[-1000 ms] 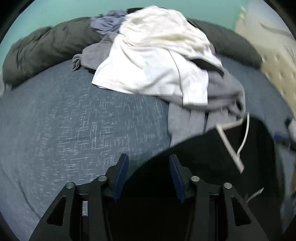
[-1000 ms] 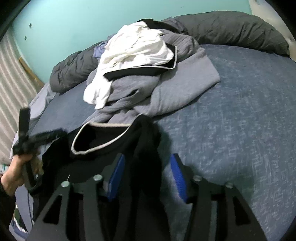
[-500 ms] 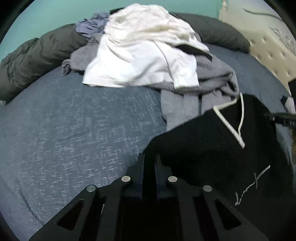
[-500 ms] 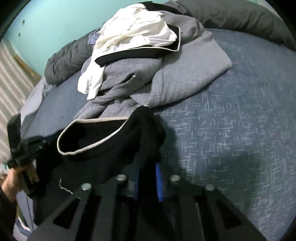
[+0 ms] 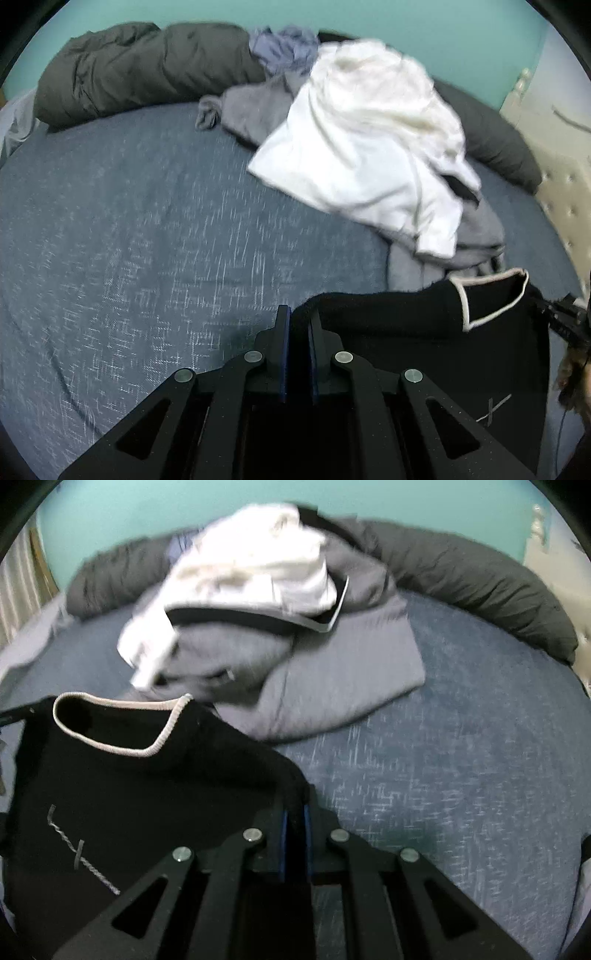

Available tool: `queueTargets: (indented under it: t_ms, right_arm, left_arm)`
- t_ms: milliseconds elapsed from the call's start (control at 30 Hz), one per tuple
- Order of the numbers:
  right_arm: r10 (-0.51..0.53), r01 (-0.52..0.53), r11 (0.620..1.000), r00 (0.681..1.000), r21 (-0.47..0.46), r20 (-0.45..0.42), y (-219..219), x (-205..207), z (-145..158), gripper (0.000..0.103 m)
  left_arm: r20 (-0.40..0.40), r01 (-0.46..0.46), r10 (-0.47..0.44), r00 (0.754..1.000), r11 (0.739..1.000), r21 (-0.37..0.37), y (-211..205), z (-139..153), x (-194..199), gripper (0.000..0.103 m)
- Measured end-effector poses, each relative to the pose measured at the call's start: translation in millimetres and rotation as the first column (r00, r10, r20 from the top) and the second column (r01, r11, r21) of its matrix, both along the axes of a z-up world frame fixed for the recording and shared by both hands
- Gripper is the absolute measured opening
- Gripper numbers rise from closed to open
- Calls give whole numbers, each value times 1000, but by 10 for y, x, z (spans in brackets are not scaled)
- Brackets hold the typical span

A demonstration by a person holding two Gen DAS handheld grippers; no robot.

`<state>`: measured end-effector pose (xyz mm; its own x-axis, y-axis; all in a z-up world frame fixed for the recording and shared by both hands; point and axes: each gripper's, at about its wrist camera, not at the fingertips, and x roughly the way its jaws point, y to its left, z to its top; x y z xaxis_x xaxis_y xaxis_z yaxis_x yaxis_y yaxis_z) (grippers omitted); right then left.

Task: Fold clothes
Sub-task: 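Lower the sweatshirt onto the bed with both grippers, spreading it flat, then release the sweatshirt with the left gripper while the right gripper straightens a sleeve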

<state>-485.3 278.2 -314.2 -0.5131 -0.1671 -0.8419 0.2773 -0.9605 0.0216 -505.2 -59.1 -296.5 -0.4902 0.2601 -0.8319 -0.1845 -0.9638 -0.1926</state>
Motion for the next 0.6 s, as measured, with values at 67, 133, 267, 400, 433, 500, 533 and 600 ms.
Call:
queueTargets:
  t_ms: [67,133,267,400,433,500,533,600]
  right_arm:
    - [-31,32,999,998,-16,50,9,-78,-134,9]
    - [-55,59,996,997,-61,58,56,-91,-167,12]
    - [-97,98,987,995,-127,12,263,65,14,31]
    - [-106,96,970,994,-221,-34,536,468,293,44]
    - [-102,91,967,994,-239,-36,599,600,353,46]
    - [-110,97,953,993,-287,-30,729,888,433,48]
    - [-113,104,941,993,-322,-10,794,1049,443,49]
    - [-116,122,916,992,-381,38,937,1399,427,54]
  left_arm:
    - [12,-2,2,1000,1000,-16,15,-53,-3,16]
    - [-2,-8,8,1000,999,-33,17,-52,28,27]
    - [-58,-38,36,998,999,-25,-149,162,204,48]
    - [-97,-60,59,994,998,-6,-401,396,496,50]
    - [-100,-58,57,993,998,-7,-458,438,604,51]
    - [-106,-55,54,993,998,-9,-574,522,818,51]
    - [-108,-52,51,993,999,-7,-636,560,947,51]
    - [-104,-49,48,993,999,-5,-738,597,1198,51]
